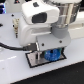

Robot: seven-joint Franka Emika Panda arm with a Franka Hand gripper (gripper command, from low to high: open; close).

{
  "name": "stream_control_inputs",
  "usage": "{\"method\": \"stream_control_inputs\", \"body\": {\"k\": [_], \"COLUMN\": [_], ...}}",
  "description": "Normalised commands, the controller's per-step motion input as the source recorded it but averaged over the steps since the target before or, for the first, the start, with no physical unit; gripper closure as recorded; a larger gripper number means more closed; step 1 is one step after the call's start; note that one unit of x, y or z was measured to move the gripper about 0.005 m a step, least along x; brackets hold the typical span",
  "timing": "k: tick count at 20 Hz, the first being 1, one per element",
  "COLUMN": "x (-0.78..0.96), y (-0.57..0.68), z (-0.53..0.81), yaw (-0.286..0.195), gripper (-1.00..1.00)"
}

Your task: Insert the blue gear onto the right peg, followed by the red gear

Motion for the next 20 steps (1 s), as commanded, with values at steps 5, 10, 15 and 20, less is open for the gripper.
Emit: {"method": "stream_control_inputs", "body": {"k": [5, 10, 15, 20], "x": [-0.01, -0.14, -0.4, -0.5], "y": [0.13, 0.13, 0.21, 0.29], "z": [0.31, 0.47, 0.35, 0.2], "yaw": [0.0, 0.0, 0.0, 0.0], "gripper": [-1.0, -1.0, -1.0, -1.0]}}
